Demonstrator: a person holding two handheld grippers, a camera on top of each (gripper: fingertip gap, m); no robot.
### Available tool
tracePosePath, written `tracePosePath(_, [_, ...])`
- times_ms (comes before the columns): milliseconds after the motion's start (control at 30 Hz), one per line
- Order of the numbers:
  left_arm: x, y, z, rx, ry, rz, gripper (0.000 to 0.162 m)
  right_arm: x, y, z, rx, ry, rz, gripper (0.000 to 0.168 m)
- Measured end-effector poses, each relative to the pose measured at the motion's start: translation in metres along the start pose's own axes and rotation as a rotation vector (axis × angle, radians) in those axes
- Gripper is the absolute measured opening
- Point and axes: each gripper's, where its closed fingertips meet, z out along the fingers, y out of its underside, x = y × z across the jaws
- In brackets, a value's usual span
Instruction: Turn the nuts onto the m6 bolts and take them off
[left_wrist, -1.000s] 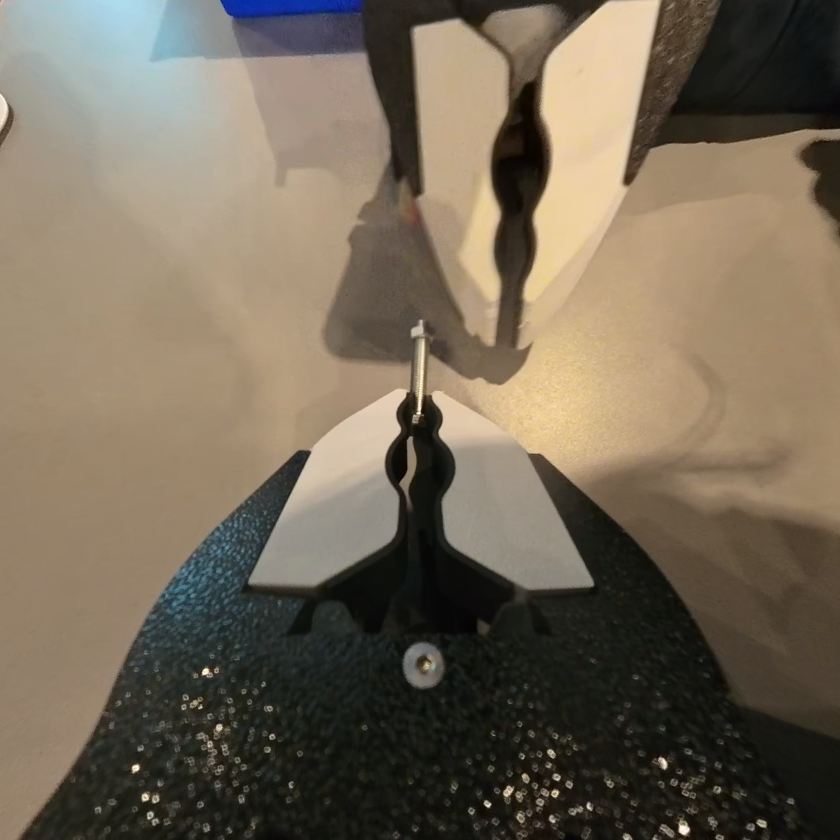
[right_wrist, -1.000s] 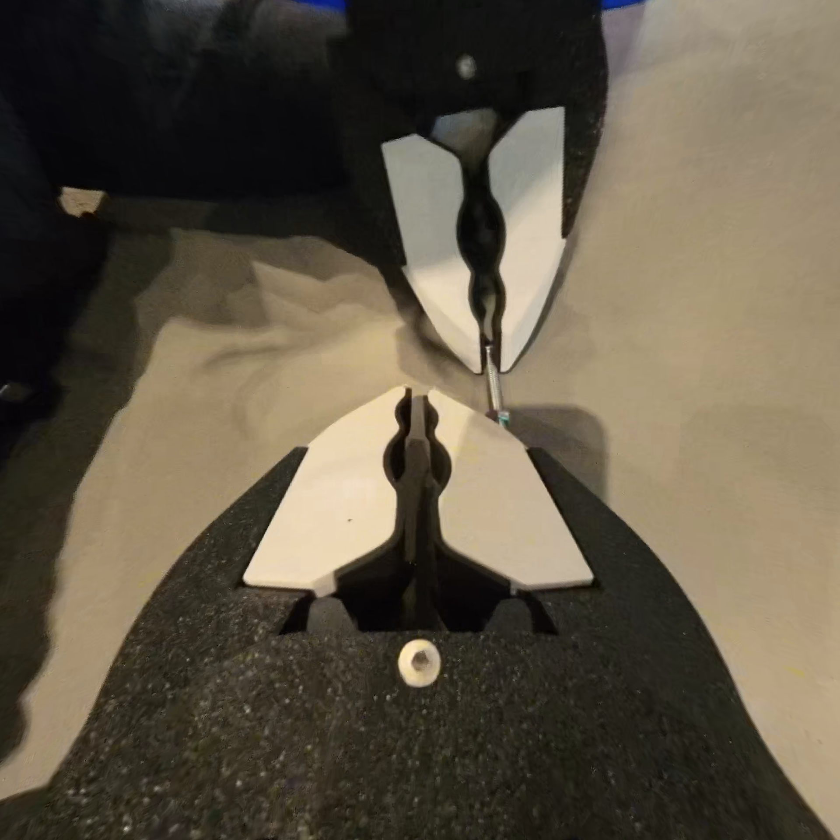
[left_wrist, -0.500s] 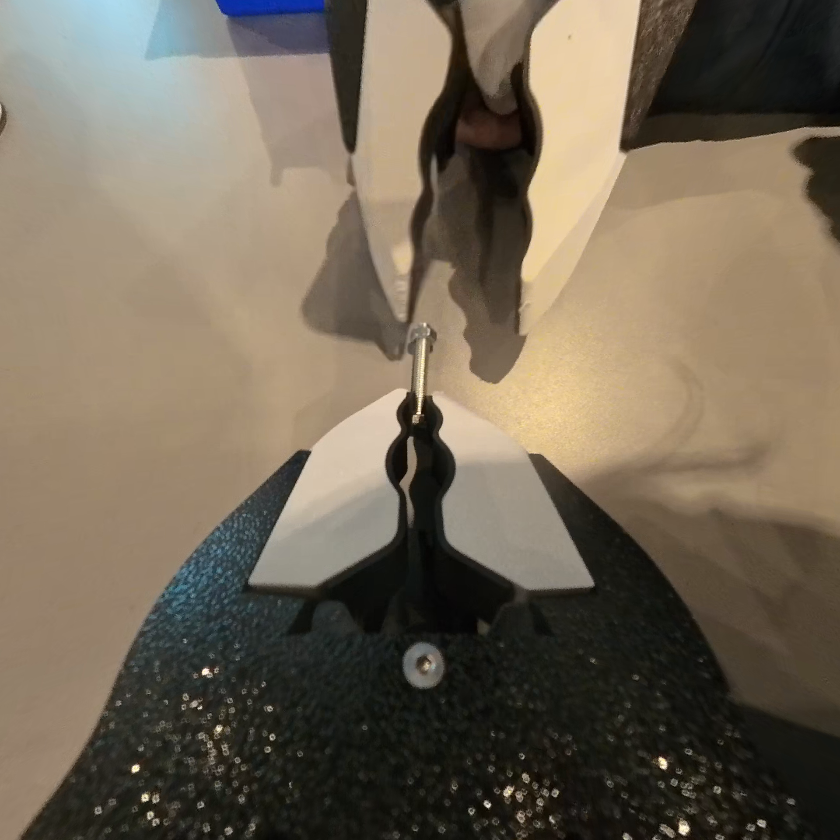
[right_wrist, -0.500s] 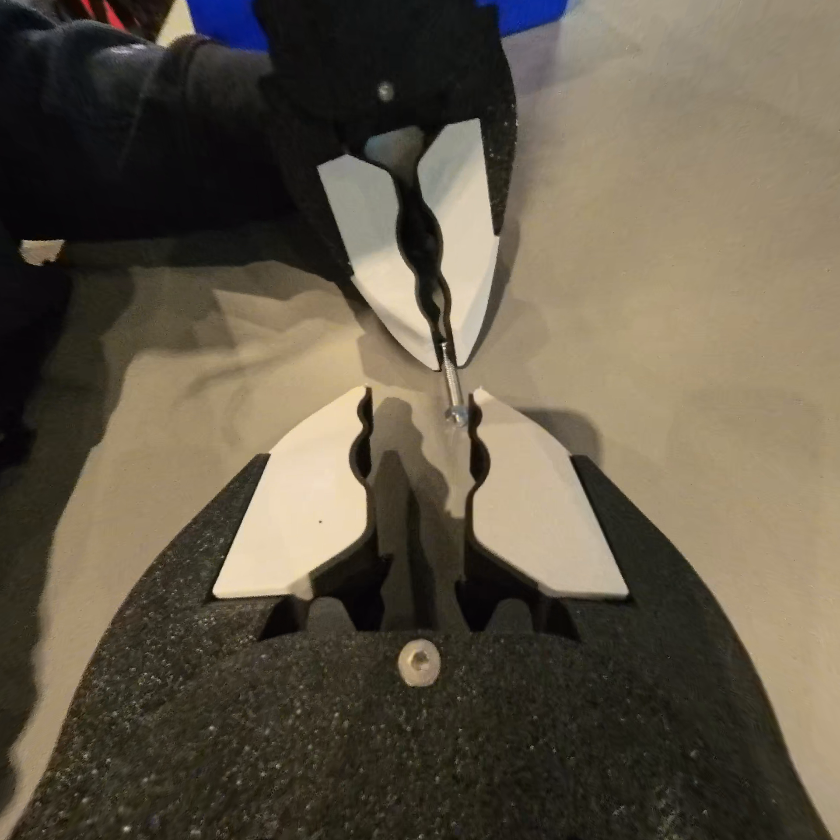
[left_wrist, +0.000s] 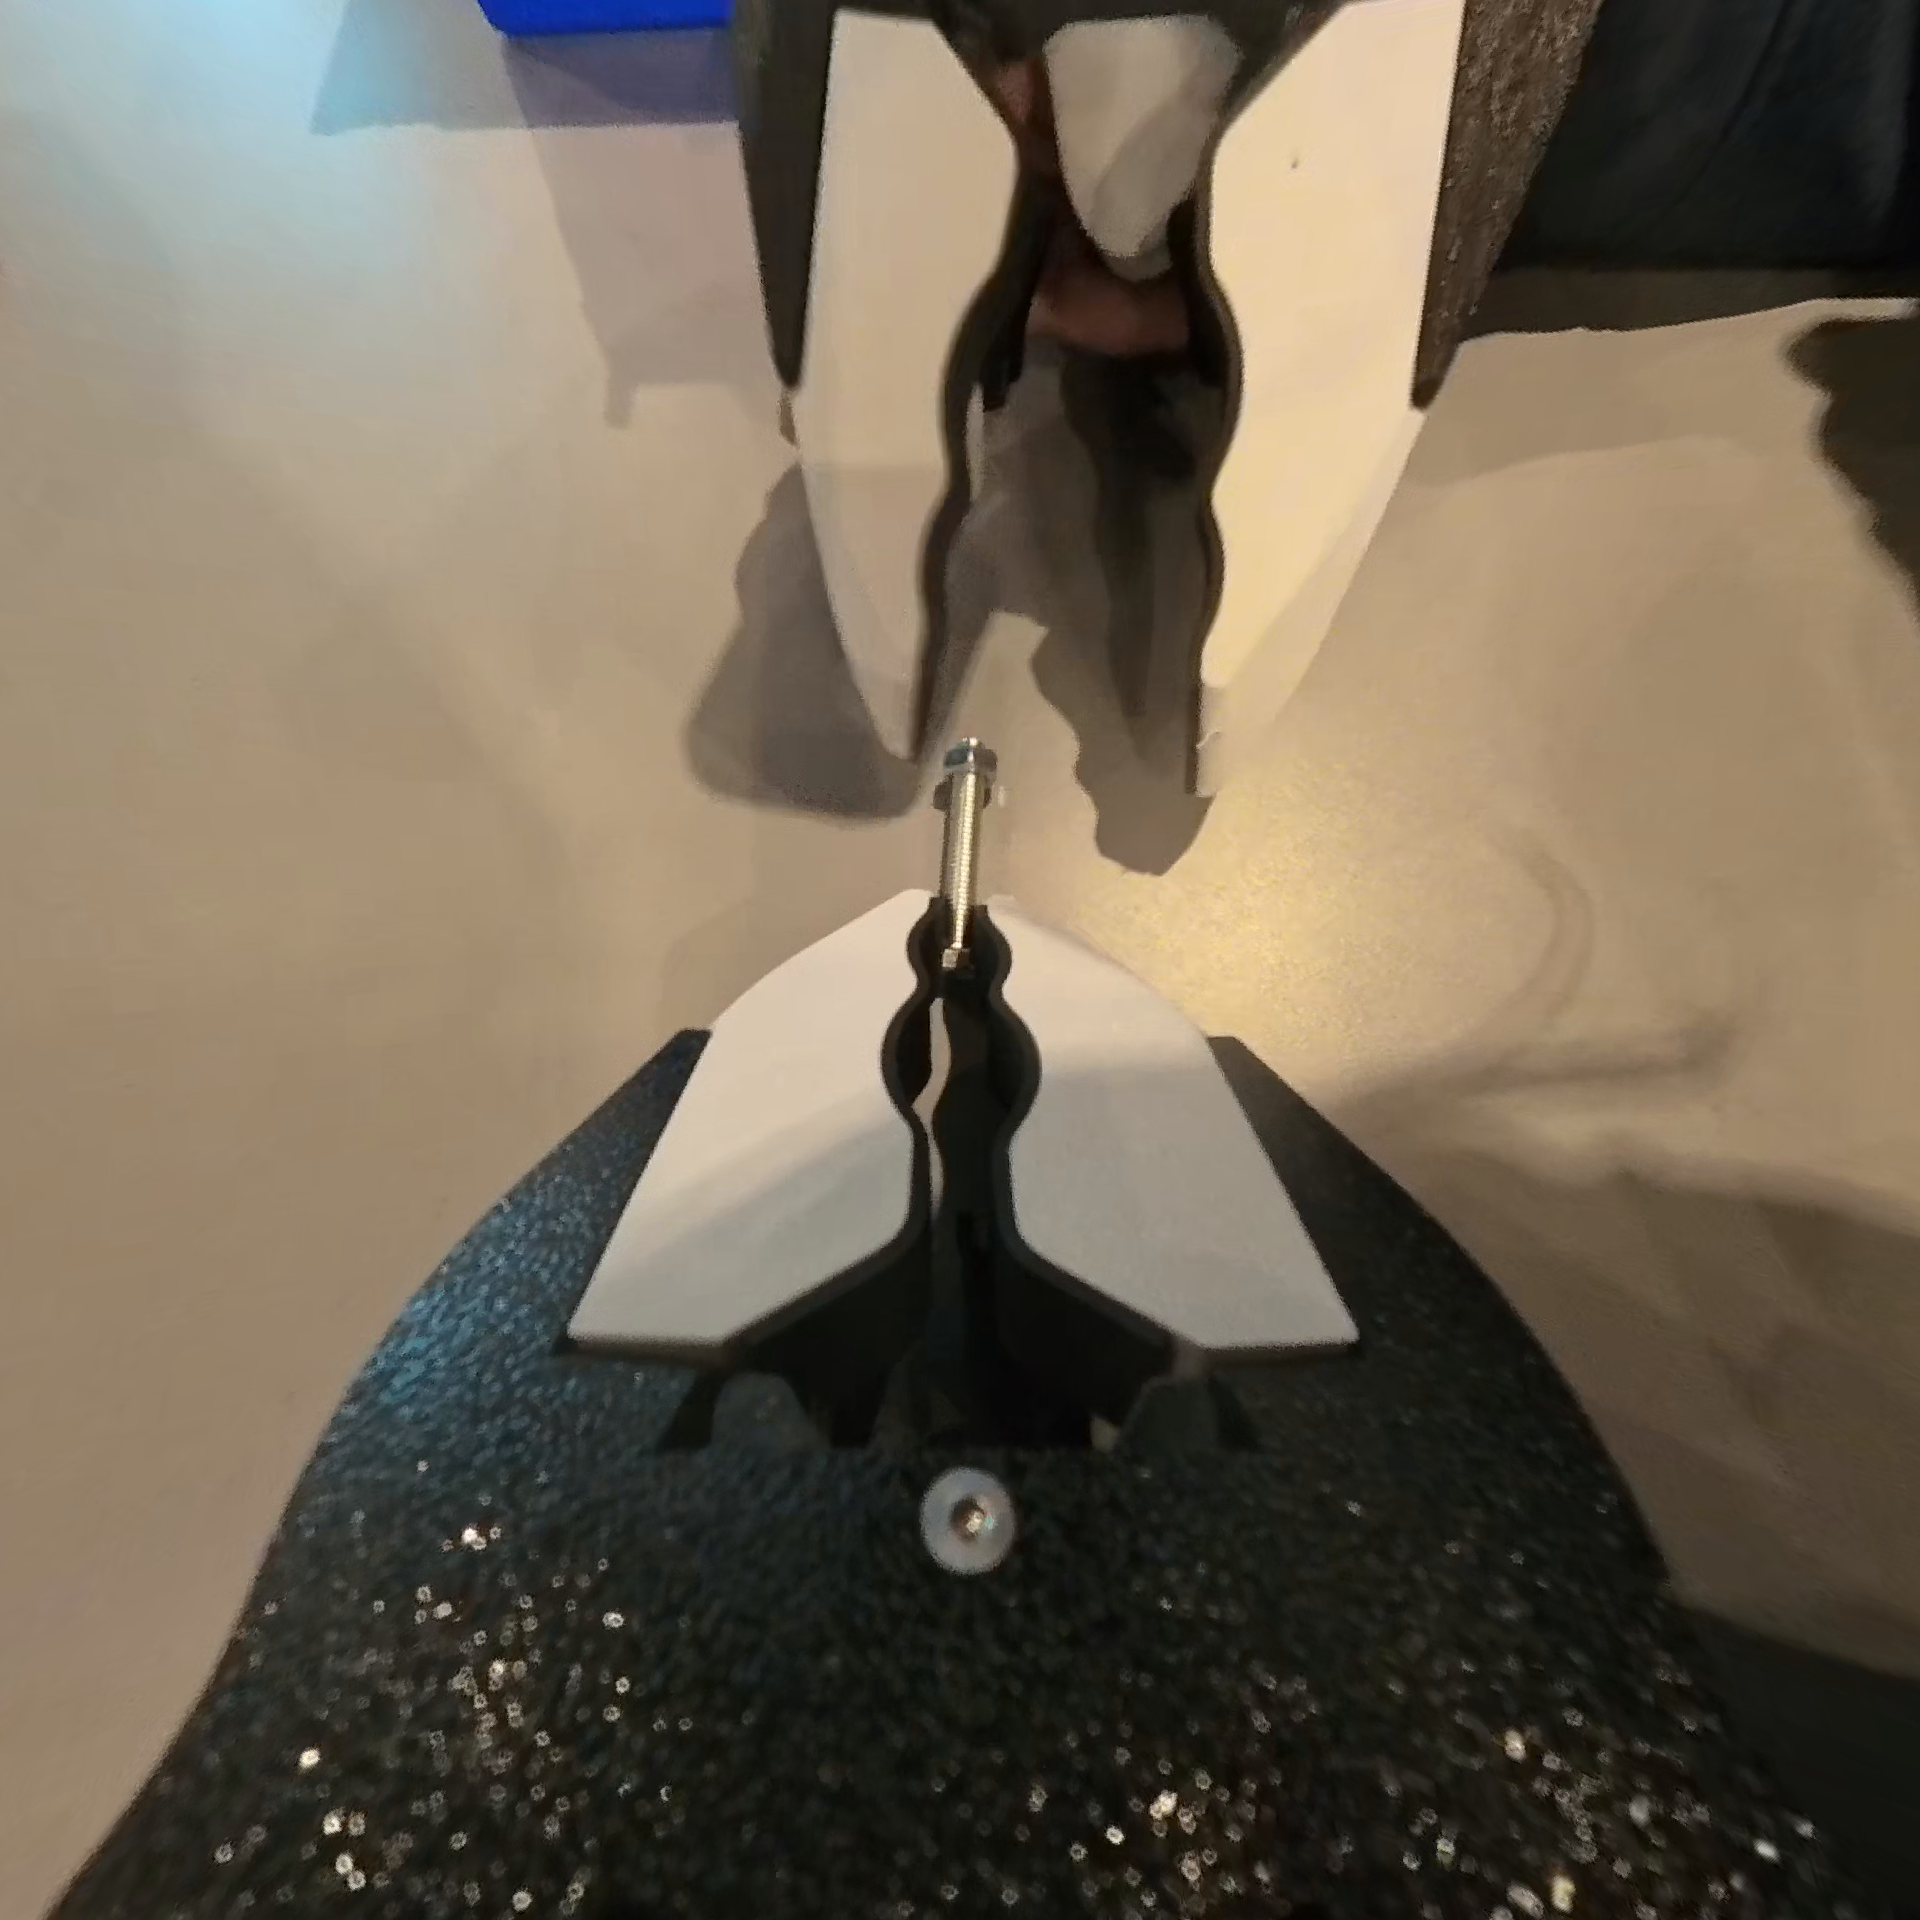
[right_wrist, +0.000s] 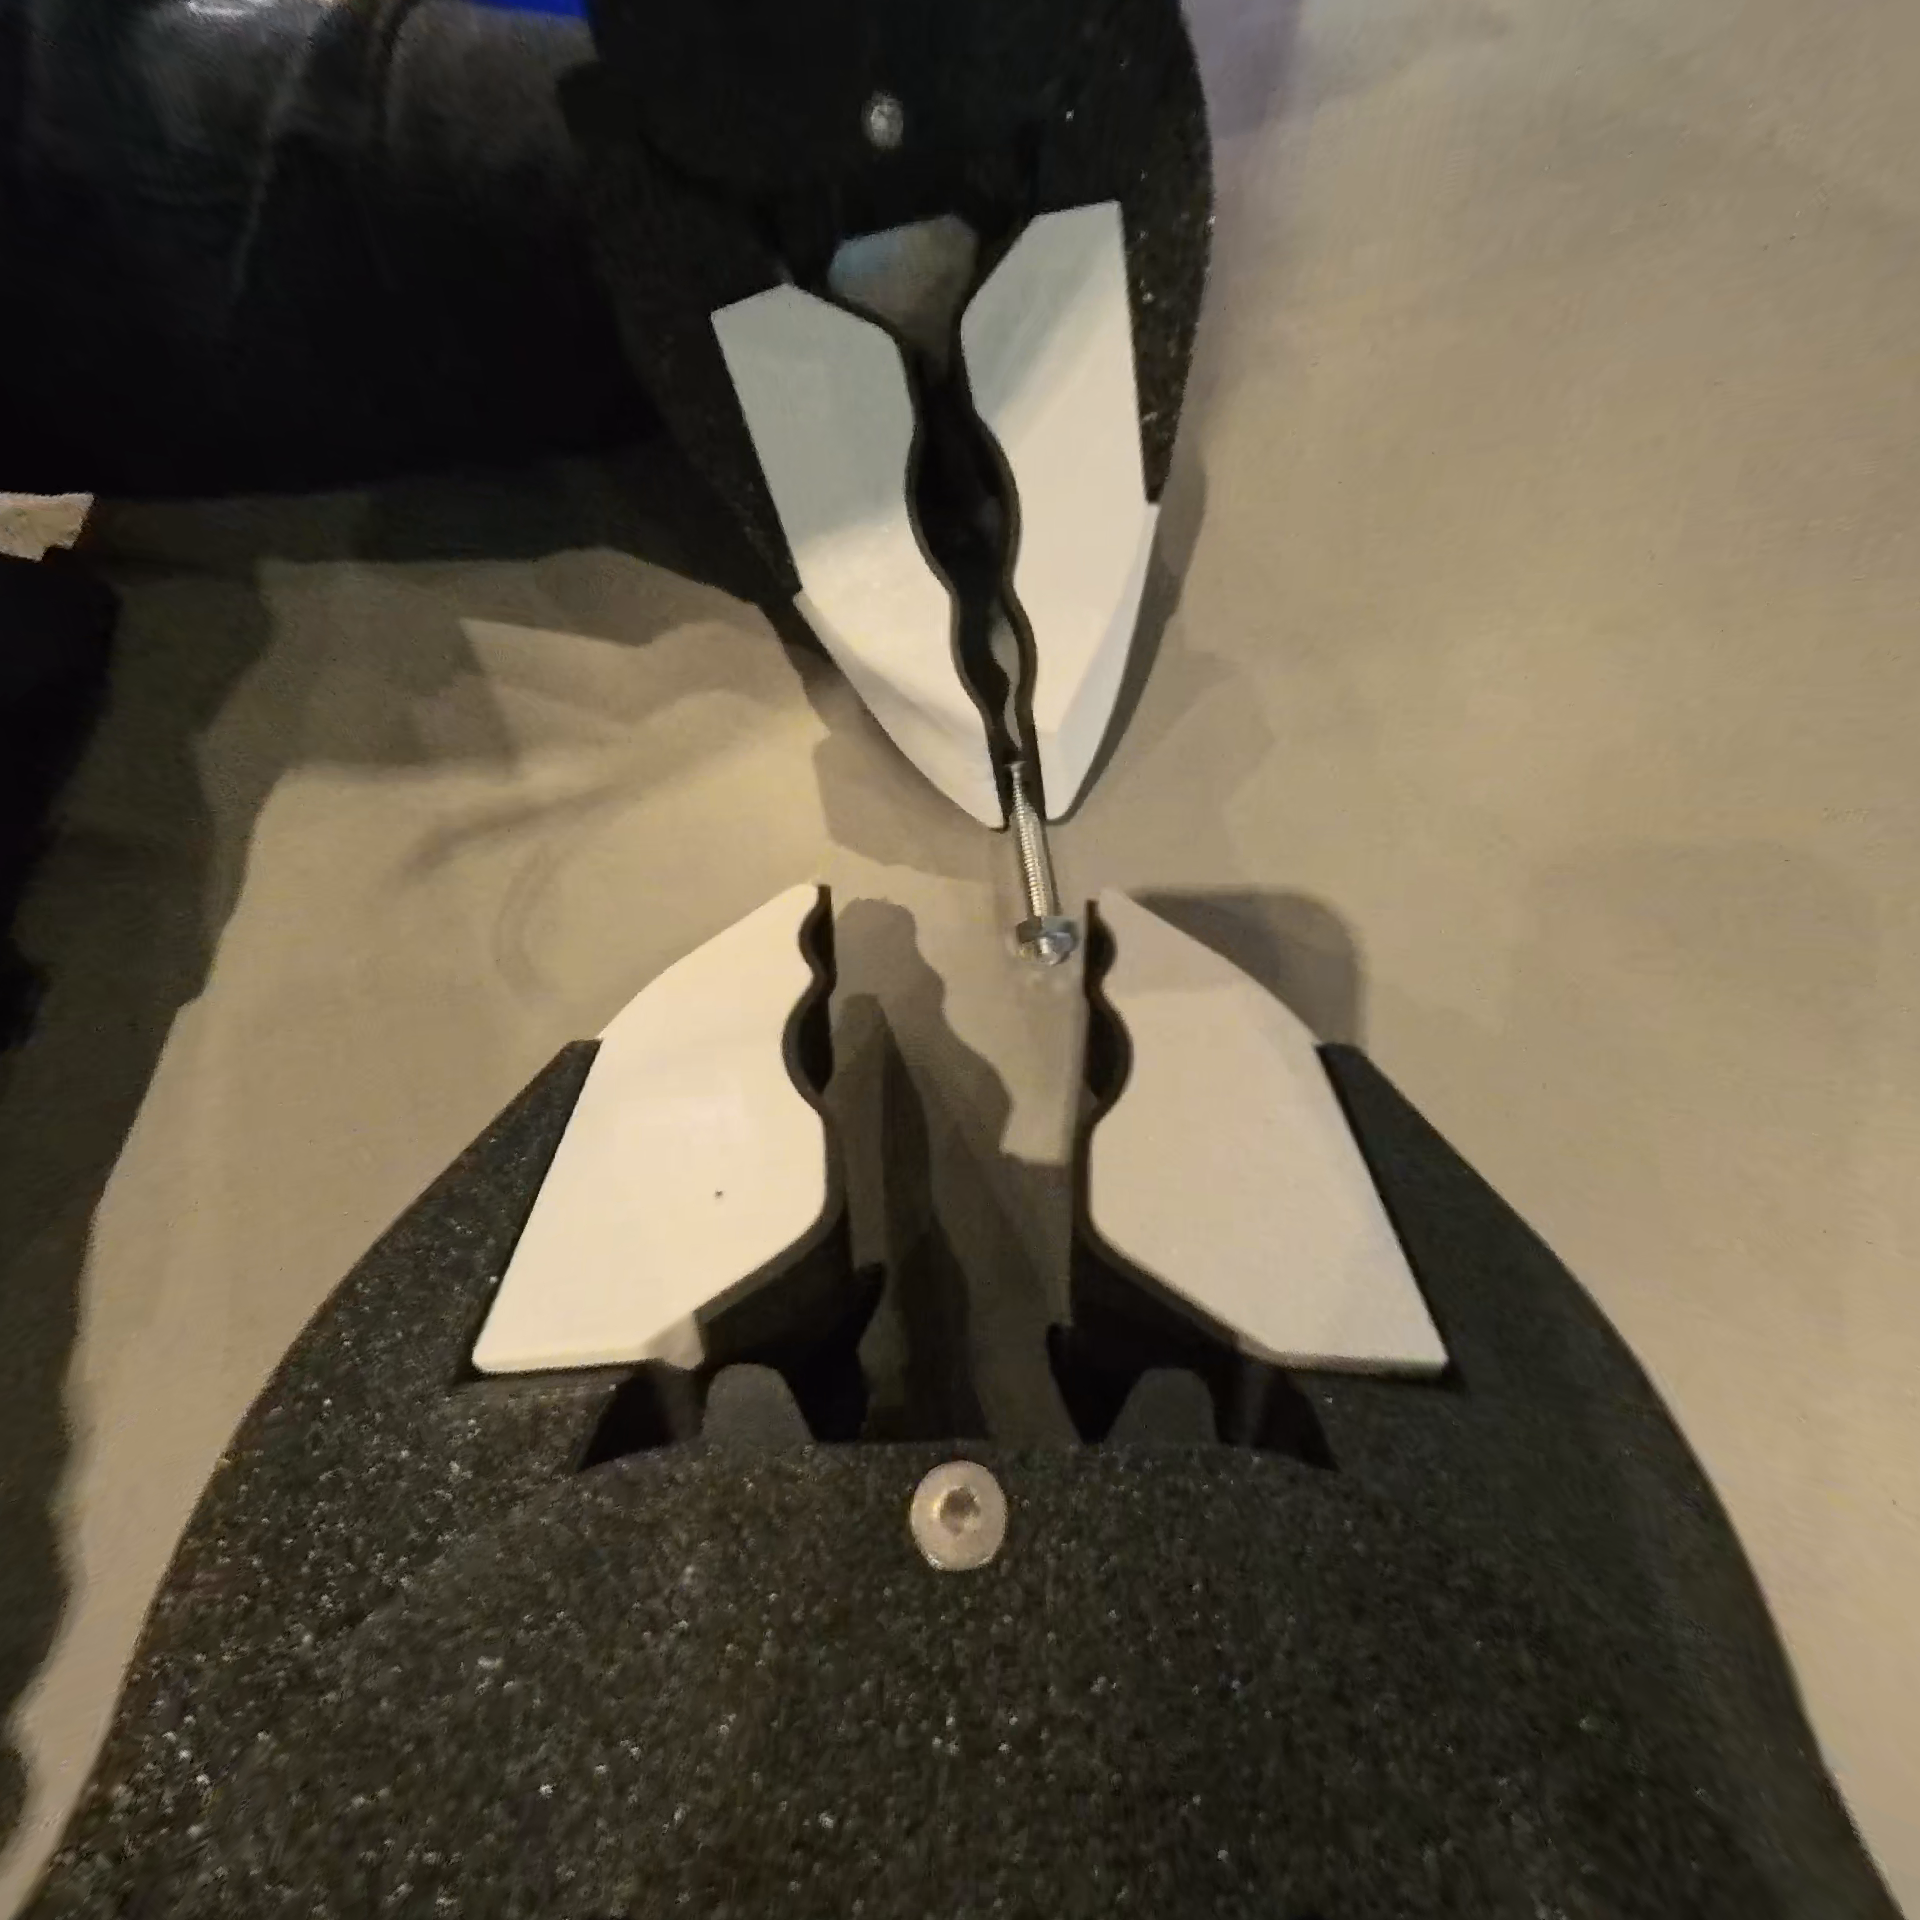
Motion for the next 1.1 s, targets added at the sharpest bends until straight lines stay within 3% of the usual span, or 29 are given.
tracePosePath(100, [0.001, 0.0, 0.0, 0.0, 0.005, 0.004, 0.005, -0.013, -0.004, -0.004, 0.039, -0.097, -0.018, 0.014])
tracePosePath(267, [0.003, 0.0, 0.0, 0.002, 0.013, 0.015, 0.005, -0.002, -0.006, -0.004, 0.052, -0.025, 0.029, 0.046])
tracePosePath(333, [0.003, 0.0, 0.0, 0.002, 0.022, 0.011, 0.005, -0.004, -0.001, -0.001, 0.015, -0.03, 0.013, 0.045])
tracePosePath(367, [0.004, 0.0, -0.001, 0.002, 0.028, 0.01, 0.005, -0.008, -0.001, 0.0, 0.007, -0.057, -0.003, 0.034])
tracePosePath(400, [0.004, 0.0, -0.001, 0.003, 0.028, 0.01, 0.004, -0.018, -0.002, -0.001, 0.016, -0.118, -0.021, 0.012])
tracePosePath(433, [0.004, 0.0, -0.001, 0.003, 0.029, 0.01, 0.005, -0.022, -0.004, -0.003, 0.034, -0.152, -0.016, 0.007])
tracePosePath(600, [0.004, 0.0, -0.001, 0.003, 0.034, 0.006, 0.005, -0.008, -0.007, -0.004, 0.062, -0.063, 0.04, 0.046])
tracePosePath(667, [0.004, 0.0, -0.001, 0.003, 0.036, 0.004, 0.005, -0.009, -0.003, -0.001, 0.029, -0.07, 0.033, 0.047])
tracePosePath(733, [0.004, 0.0, -0.001, 0.003, 0.036, 0.004, 0.005, -0.024, -0.002, -0.001, 0.018, -0.172, 0.002, 0.013])
tracePosePath(767, [0.004, 0.0, -0.001, 0.003, 0.036, 0.004, 0.005, -0.027, -0.002, -0.003, 0.025, -0.194, 0.005, 0.011])
tracePosePath(900, [0.004, 0.0, -0.001, 0.004, 0.037, 0.004, 0.005, -0.011, -0.008, -0.005, 0.072, -0.095, 0.057, 0.043])
tracePosePath(1000, [0.004, 0.0, -0.001, 0.004, 0.041, 0.0, 0.005, -0.01, -0.004, -0.002, 0.039, -0.084, 0.066, 0.049])
tracePosePath(1100, [0.006, 0.0, 0.0, 0.003, 0.049, 0.008, 0.005, -0.016, -0.001, 0.0, 0.012, -0.12, 0.045, 0.043])
